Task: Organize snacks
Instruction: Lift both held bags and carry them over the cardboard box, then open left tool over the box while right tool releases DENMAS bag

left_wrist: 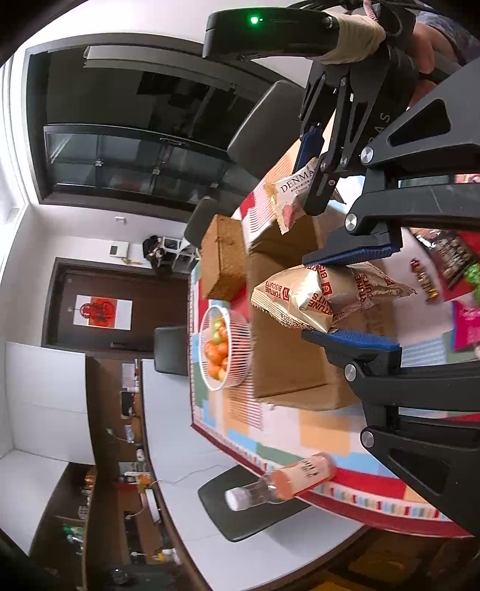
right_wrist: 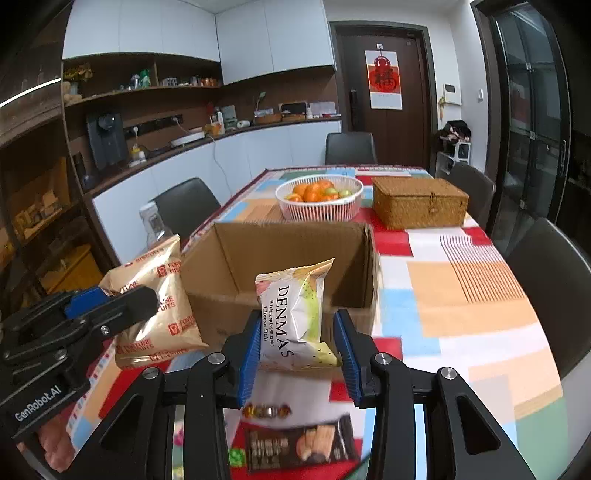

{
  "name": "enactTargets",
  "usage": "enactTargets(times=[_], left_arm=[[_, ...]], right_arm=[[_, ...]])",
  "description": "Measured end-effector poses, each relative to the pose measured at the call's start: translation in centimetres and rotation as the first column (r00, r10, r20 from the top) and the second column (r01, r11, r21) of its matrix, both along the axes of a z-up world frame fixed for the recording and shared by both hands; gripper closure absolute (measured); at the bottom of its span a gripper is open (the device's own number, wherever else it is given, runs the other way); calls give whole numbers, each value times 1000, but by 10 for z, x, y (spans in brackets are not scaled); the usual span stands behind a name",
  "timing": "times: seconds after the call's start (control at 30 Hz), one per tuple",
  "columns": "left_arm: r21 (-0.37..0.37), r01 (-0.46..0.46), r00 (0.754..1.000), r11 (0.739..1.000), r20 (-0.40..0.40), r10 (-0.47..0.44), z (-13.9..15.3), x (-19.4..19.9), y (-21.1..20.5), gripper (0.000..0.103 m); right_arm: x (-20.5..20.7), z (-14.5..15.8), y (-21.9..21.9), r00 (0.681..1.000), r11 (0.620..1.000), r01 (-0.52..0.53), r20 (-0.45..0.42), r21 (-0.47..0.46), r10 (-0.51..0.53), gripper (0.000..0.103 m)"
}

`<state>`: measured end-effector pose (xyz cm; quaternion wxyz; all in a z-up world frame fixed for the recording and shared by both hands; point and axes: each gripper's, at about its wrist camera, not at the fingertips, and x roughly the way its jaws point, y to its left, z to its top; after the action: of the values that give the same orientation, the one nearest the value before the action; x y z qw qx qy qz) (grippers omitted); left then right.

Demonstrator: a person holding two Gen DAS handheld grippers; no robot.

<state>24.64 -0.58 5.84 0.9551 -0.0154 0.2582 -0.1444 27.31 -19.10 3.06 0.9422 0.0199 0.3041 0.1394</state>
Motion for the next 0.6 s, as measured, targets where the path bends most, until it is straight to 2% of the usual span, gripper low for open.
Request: enactTargets(times=[0.23, 0.5, 0.6], left_arm=[[22, -24, 1000, 999, 8, 23, 1, 32, 5, 71], [36, -29, 999, 999, -42, 31, -8, 69, 5, 71], [60, -24, 996, 998, -81, 29, -12, 83, 4, 62]], right_arm=[[34, 4, 4, 1000, 1000, -5, -4, 3, 5, 63], [66, -2, 9, 1000, 1000, 7, -23, -13, -8, 63], [77, -3, 11, 1000, 1000, 17, -25, -15, -17, 63]])
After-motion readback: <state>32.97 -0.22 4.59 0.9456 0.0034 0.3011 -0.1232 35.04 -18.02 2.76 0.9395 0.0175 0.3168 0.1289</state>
